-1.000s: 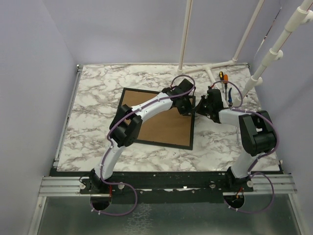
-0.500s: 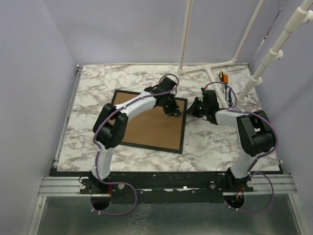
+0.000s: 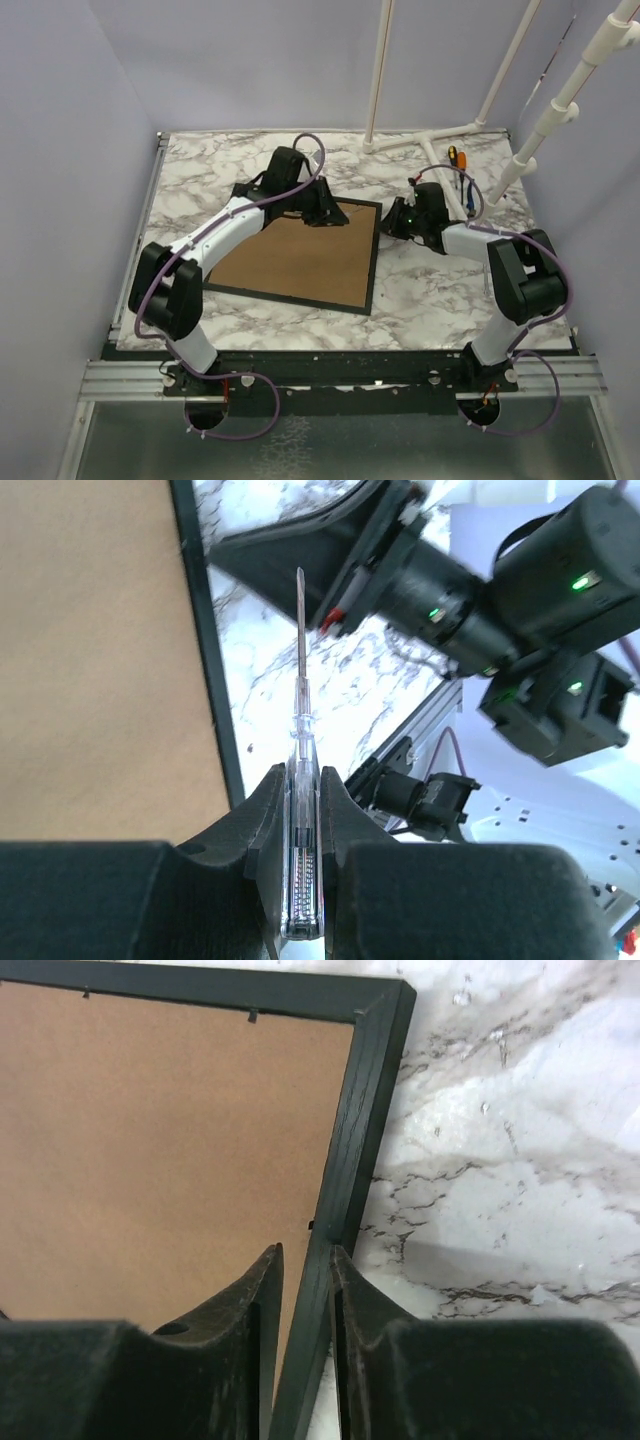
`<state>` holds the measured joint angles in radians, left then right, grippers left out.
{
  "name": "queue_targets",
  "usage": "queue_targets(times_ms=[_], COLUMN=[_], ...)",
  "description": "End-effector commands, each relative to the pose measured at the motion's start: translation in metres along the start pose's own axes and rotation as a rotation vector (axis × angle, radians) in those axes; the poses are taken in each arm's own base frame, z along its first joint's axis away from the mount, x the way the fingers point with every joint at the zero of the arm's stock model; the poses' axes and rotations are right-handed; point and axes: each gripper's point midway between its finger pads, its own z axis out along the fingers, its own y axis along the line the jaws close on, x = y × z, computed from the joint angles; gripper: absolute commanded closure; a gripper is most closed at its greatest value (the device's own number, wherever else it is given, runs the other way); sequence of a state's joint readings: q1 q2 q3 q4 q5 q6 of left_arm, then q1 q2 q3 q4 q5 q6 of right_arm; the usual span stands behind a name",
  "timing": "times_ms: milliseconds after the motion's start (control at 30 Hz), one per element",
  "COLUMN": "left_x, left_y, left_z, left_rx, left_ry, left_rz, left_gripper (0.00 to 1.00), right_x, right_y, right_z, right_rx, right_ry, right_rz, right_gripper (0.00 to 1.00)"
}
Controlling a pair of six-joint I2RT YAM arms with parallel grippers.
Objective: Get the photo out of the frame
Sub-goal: Release the photo frame item from the photo frame, then adjust the photo frame at the center of the board.
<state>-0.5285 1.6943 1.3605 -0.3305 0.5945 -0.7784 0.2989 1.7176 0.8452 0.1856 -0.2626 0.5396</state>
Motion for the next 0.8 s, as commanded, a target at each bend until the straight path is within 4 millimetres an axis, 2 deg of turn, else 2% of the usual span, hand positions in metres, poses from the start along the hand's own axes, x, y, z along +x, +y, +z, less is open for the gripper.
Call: queue_targets(times_ms=[0,67,133,167,233,300,367,467,500,567,600,767], left_x=[0.02,0.022,0.023,0.024,0.023,0.024,0.028,0.037,0.041,0.05,0.054,0.063], left_y=[0.017,0.031,0.045,0.053,0.066,0.077,0.085,0.096,0.098,0.102,0.105,0.115], left_z=[-0.029,-0.045,-0.062,-0.071,-0.089,-0.104,-0.117,-0.133,-0.136,-0.142,-0.145,-0.158], left_rx=[-0.036,-0.087,-0.146,-0.181,-0.246,-0.304,-0.343,-0.386,-0.392,-0.393,-0.394,-0.419], left_ry=[-0.032,-0.087,-0.152,-0.185,-0.263,-0.34,-0.392,-0.445,-0.457,-0.481,-0.493,-0.557], left_rz=[0.032,0.017,0.0,-0.009,-0.019,-0.027,-0.042,-0.091,-0.114,-0.162,-0.183,-0.229], left_gripper=[1.0,1.0,1.0,1.0,1.0,1.0,1.0,1.0,1.0,1.0,1.0,1.0], right_x=[-0.028,-0.036,-0.046,-0.052,-0.065,-0.065,-0.066,-0.078,-0.078,-0.08,-0.081,-0.081], right_y=[0.007,0.012,0.024,0.031,0.042,0.051,0.057,0.051,0.048,0.045,0.044,0.043], right_z=[-0.009,-0.01,-0.011,-0.009,-0.002,0.012,0.023,0.041,0.047,0.058,0.062,0.076], right_rx=[0.006,-0.007,-0.067,-0.098,-0.151,-0.234,-0.288,-0.249,-0.245,-0.248,-0.246,-0.275], right_ry=[-0.05,-0.062,-0.081,-0.094,-0.118,-0.093,-0.073,-0.01,0.023,0.035,0.028,0.051], right_rz=[-0.084,-0.138,-0.232,-0.271,-0.354,-0.451,-0.548,-0.621,-0.639,-0.676,-0.689,-0.756], right_gripper=[0.68,0.57,0.42,0.38,0.34,0.29,0.28,0.28,0.21,0.13,0.13,0.25])
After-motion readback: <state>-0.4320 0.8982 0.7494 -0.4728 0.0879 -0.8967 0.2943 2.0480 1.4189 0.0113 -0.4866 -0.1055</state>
